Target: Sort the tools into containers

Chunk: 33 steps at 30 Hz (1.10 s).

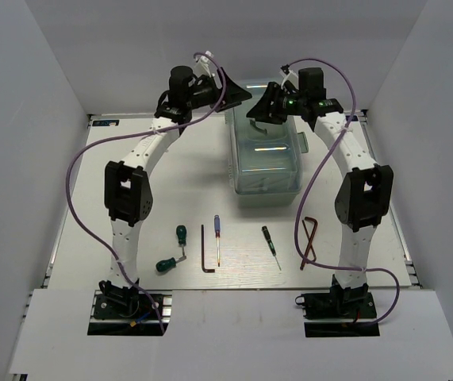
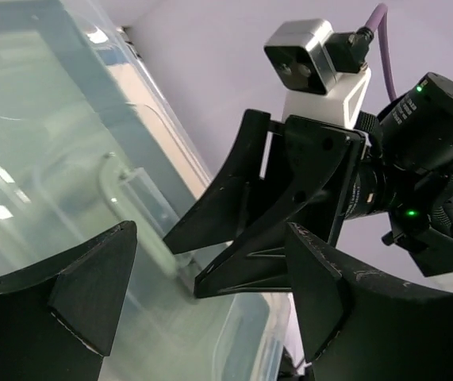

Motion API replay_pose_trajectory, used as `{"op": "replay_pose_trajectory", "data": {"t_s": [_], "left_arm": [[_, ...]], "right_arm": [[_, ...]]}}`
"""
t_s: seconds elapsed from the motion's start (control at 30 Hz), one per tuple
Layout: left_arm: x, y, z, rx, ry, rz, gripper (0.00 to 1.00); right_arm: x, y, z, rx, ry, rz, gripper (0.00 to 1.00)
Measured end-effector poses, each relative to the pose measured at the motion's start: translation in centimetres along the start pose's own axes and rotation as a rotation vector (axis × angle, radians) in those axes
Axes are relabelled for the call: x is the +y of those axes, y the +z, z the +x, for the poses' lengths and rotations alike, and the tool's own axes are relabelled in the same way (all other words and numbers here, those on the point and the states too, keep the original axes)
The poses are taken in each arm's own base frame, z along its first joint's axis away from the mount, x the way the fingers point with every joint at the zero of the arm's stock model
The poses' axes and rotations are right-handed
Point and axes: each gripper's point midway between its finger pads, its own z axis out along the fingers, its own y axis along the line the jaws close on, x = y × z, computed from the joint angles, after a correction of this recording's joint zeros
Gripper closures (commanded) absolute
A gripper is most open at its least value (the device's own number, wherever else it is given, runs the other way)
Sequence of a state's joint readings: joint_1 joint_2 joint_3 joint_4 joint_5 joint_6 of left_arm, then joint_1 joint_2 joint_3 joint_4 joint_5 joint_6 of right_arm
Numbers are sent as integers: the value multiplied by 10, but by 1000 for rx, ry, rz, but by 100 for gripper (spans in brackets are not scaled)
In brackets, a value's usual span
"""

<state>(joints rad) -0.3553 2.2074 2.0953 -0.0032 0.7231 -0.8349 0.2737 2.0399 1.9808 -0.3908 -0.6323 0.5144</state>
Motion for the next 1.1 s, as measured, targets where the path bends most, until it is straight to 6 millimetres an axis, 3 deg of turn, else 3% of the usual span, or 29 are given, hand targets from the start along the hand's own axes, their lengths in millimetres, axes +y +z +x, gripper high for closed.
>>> {"op": "replay_pose_trajectory", "data": {"t_s": [0.2, 0.63, 0.8, 0.93, 1.1], "left_arm": [[-4, 21, 16, 38, -35, 24, 15], [13, 23, 25, 44, -83, -65, 15], [31, 24, 30, 28, -92, -128, 15], [33, 16, 24, -9, -63, -176, 14], [37, -8, 11, -69, 12, -309, 14]], "right_arm": [[2, -1, -2, -1, 5, -15, 46], [-7, -1, 2, 6, 42, -15, 46], [4, 2, 7, 22, 23, -57, 43], [6, 6, 10, 27, 0, -50, 39], [-2, 8, 10, 17, -29, 2, 37]]}}
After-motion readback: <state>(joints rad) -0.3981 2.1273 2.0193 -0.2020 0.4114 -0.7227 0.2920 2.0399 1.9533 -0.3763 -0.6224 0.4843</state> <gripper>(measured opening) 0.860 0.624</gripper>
